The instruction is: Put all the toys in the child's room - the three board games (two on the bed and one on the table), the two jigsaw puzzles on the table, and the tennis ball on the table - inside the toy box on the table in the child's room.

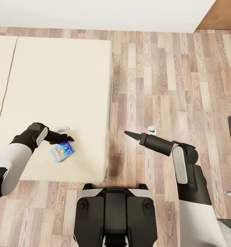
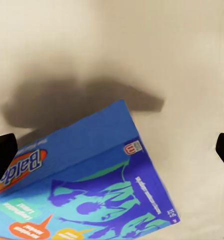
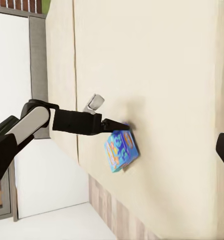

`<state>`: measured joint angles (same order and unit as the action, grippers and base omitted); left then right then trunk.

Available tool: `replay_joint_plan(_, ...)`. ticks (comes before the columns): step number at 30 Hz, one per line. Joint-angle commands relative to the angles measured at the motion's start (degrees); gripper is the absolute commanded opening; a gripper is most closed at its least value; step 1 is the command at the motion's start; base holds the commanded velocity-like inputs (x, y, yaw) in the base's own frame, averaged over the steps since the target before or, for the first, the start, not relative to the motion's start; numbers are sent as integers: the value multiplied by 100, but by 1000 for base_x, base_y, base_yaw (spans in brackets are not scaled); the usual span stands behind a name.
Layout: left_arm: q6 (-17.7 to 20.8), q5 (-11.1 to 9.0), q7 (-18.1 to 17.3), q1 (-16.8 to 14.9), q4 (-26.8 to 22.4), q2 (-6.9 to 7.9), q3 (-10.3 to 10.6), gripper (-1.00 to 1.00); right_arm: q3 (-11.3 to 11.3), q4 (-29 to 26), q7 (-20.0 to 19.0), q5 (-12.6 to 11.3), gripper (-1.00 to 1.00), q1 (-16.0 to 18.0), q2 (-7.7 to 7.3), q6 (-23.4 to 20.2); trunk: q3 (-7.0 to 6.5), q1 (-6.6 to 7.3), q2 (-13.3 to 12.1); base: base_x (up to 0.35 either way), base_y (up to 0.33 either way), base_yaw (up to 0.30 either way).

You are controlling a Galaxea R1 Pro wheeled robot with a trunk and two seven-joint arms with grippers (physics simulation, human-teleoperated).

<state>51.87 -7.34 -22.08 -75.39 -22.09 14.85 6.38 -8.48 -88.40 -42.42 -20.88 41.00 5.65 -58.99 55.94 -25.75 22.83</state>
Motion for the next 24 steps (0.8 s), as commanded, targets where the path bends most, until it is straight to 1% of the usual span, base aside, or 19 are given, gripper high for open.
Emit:
replay_joint_plan(1,25,-57,11,-2,-6,5,48,100,-14,-1,-45,32,100,4,6,-25,6,-3,9,-27,-103,0)
replay_joint_plan(12,25,-72,11,-2,-7,18,38,100,-22,6,-47,32,100,4,-11,-17,6,-3,9,-4,-17,0)
replay_joint_plan(19,8,-109,7,-2,-64,68,-46,100,-22,6,-47,32,100,4,-27,-16,6,-3,9,0,0,0)
replay_joint_plan(22,2,-120,-4,-2,-163,87,-155,100,-22,6,-47,32,100,4,-28,-16,6,-3,9,0,0,0)
replay_joint_plan(24,14,-117,-92,-2,-362,105,-348,100,-22,7,-47,32,100,4,-29,-16,6,-3,9,0,0,0)
